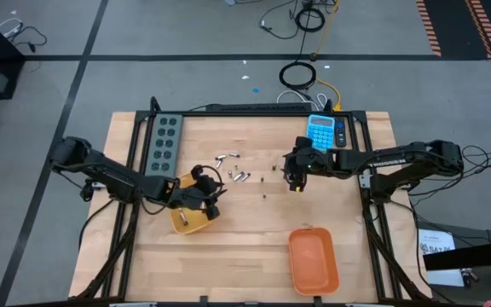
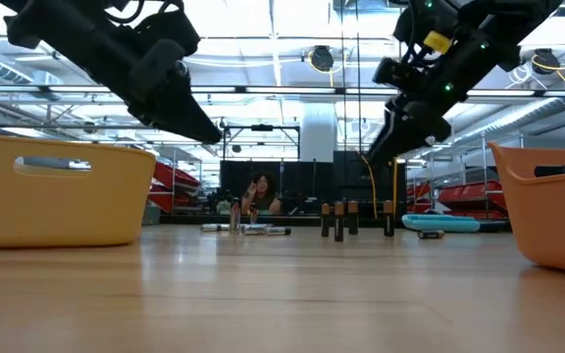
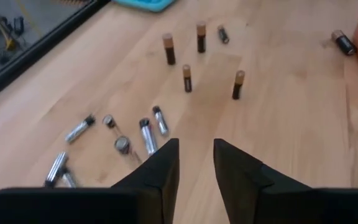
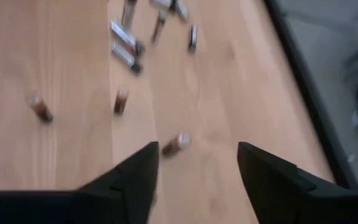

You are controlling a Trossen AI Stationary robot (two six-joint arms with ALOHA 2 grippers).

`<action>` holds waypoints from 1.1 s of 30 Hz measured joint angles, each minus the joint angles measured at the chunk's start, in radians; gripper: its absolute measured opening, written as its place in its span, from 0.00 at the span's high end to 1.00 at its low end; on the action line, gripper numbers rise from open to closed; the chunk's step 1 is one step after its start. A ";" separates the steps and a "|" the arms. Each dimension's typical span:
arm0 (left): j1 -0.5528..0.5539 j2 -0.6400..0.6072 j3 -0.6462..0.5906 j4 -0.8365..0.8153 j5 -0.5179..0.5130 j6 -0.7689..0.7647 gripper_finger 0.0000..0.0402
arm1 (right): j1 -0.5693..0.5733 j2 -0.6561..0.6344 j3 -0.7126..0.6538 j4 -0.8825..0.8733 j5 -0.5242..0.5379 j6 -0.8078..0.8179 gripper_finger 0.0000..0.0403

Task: Sort batteries
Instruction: Put the black battery into the orange bin

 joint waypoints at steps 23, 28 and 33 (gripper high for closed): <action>-0.001 0.064 0.000 0.242 -0.023 0.185 0.75 | -0.011 0.000 -0.139 0.075 -0.056 0.227 0.44; -0.001 0.064 0.000 0.265 -0.041 0.202 0.75 | -0.011 0.020 -0.177 0.168 -0.080 0.248 0.44; -0.001 0.064 0.000 0.310 -0.045 0.250 0.75 | -0.011 0.113 -0.178 0.234 -0.087 0.243 0.44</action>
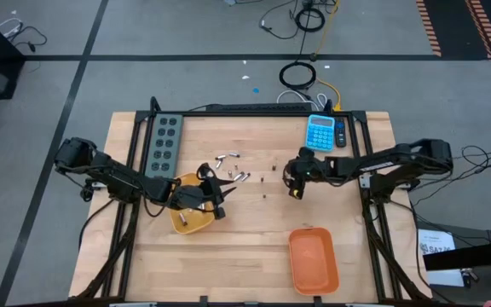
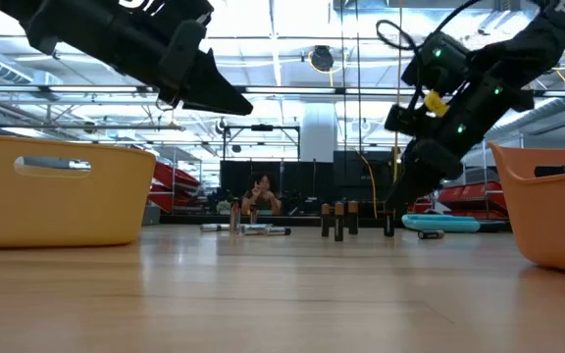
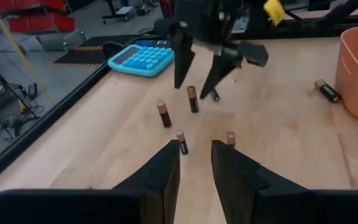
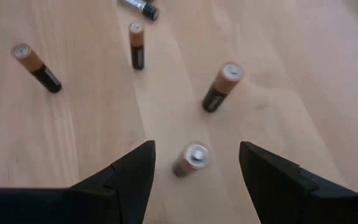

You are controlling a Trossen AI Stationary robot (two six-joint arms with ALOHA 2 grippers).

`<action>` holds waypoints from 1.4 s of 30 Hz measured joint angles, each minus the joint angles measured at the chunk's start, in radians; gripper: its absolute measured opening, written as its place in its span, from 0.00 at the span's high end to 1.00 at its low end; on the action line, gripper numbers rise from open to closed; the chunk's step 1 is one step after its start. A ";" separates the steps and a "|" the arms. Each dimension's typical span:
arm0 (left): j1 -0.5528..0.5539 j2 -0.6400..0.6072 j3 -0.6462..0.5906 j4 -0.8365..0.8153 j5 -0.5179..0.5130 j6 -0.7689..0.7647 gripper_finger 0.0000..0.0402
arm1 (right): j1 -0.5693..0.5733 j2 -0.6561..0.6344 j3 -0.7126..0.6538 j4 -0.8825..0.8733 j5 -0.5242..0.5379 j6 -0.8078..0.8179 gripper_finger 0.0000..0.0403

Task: Sort batteries
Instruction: Put the black battery into the orange bin

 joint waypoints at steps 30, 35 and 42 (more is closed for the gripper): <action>-0.011 0.000 0.000 0.002 0.007 0.050 0.75 | -0.035 0.141 0.010 0.106 -0.017 -0.101 0.93; 0.002 0.000 -0.022 0.018 0.029 0.187 0.75 | 0.005 -0.045 0.019 0.026 -0.220 -0.200 0.93; 0.149 0.000 -0.074 0.142 0.126 0.356 0.75 | 0.012 -0.399 0.022 -0.183 -0.722 -0.101 0.93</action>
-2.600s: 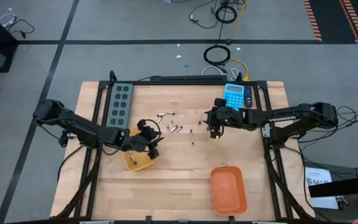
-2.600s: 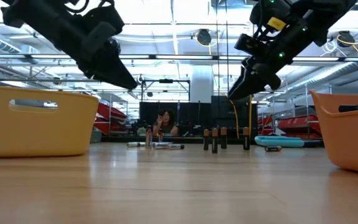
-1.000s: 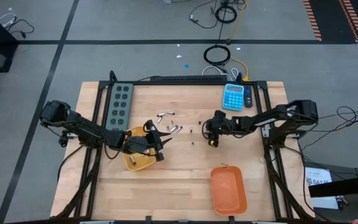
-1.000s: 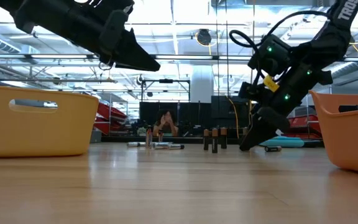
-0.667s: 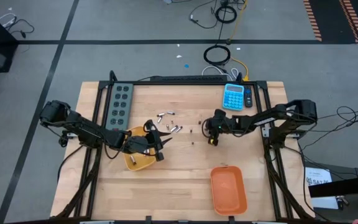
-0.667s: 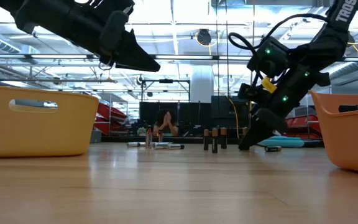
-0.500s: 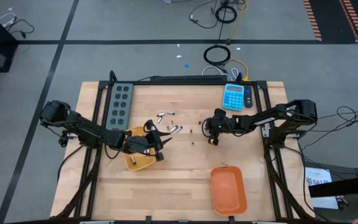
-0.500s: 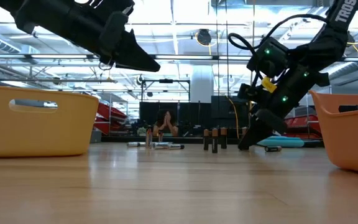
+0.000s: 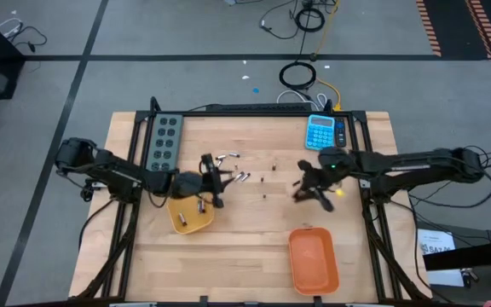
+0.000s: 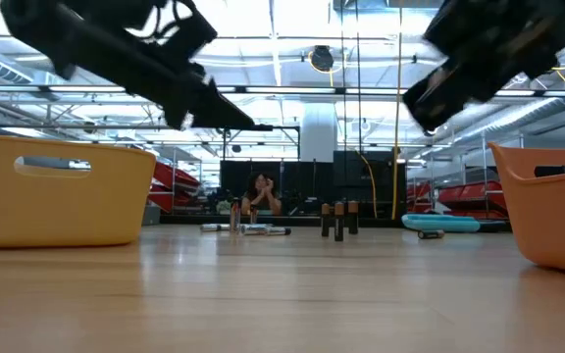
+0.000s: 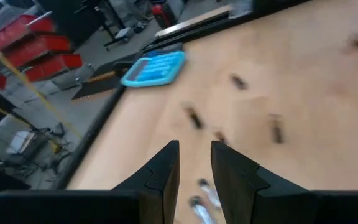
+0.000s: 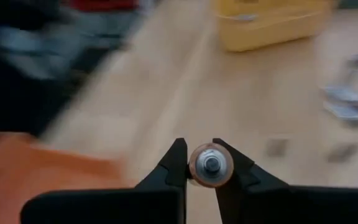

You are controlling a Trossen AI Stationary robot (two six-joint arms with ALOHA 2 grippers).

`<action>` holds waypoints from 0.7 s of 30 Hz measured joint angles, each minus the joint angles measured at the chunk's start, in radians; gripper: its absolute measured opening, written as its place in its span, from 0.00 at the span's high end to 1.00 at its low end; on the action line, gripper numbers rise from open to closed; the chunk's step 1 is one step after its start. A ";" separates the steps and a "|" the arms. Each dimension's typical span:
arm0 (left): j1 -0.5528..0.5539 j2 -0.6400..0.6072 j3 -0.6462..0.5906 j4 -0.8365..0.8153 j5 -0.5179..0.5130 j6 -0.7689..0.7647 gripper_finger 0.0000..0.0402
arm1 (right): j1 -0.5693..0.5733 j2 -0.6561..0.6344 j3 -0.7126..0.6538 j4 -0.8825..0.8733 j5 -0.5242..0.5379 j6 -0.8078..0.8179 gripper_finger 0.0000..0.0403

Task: Sort batteries
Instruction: Put the black battery into the orange bin

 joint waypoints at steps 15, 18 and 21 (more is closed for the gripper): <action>0.348 0.000 0.000 0.296 0.142 0.104 0.75 | 0.226 -0.062 -0.001 -0.244 -0.039 0.139 0.93; 0.390 0.000 0.000 0.346 0.232 0.130 0.75 | 0.239 -0.062 -0.001 -0.242 -0.017 0.229 0.93; 0.427 0.000 0.000 0.370 0.325 0.148 0.75 | 0.249 -0.046 -0.001 -0.227 0.036 0.354 0.93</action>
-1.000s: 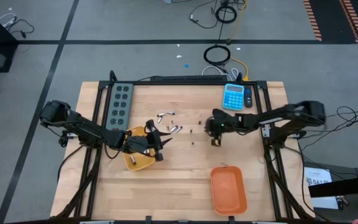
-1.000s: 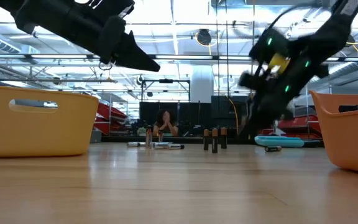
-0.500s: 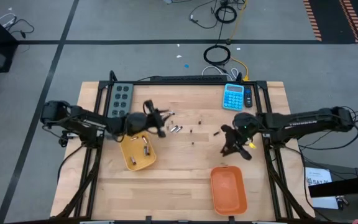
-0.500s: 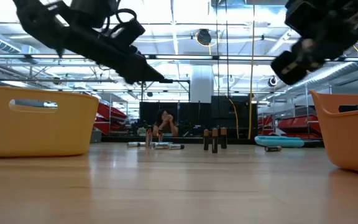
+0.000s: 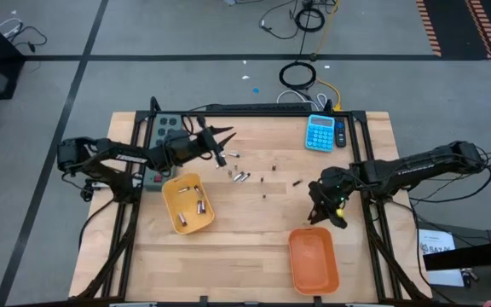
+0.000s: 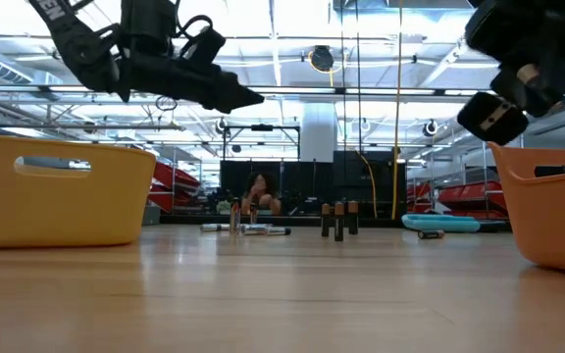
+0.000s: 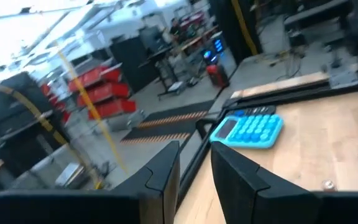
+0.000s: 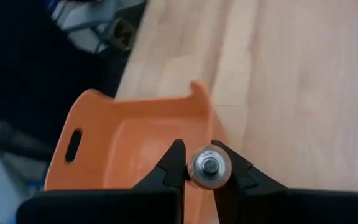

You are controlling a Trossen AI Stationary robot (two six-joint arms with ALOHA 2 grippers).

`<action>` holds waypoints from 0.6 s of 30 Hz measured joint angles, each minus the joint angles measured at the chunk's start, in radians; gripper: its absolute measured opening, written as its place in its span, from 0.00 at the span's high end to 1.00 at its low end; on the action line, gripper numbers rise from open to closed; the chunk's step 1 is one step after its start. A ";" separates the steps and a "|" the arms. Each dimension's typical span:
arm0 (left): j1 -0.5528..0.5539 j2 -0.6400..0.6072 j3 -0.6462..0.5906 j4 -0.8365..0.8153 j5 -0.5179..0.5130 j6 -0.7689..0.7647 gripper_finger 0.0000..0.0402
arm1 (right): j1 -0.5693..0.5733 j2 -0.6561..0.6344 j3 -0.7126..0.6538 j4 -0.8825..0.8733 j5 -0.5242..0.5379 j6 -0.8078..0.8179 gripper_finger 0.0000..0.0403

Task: Sort batteries
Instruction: Put the black battery into the orange bin

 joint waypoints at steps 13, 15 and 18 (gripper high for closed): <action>0.054 0.000 0.000 -0.046 0.077 0.023 0.75 | 0.239 0.276 0.000 0.348 0.064 0.516 0.93; 0.054 0.000 0.000 -0.046 0.068 0.026 0.75 | 0.271 0.320 0.000 0.336 0.067 0.605 0.93; 0.059 0.000 0.000 -0.049 0.043 0.025 0.75 | 0.308 0.385 0.000 0.327 0.067 0.687 0.93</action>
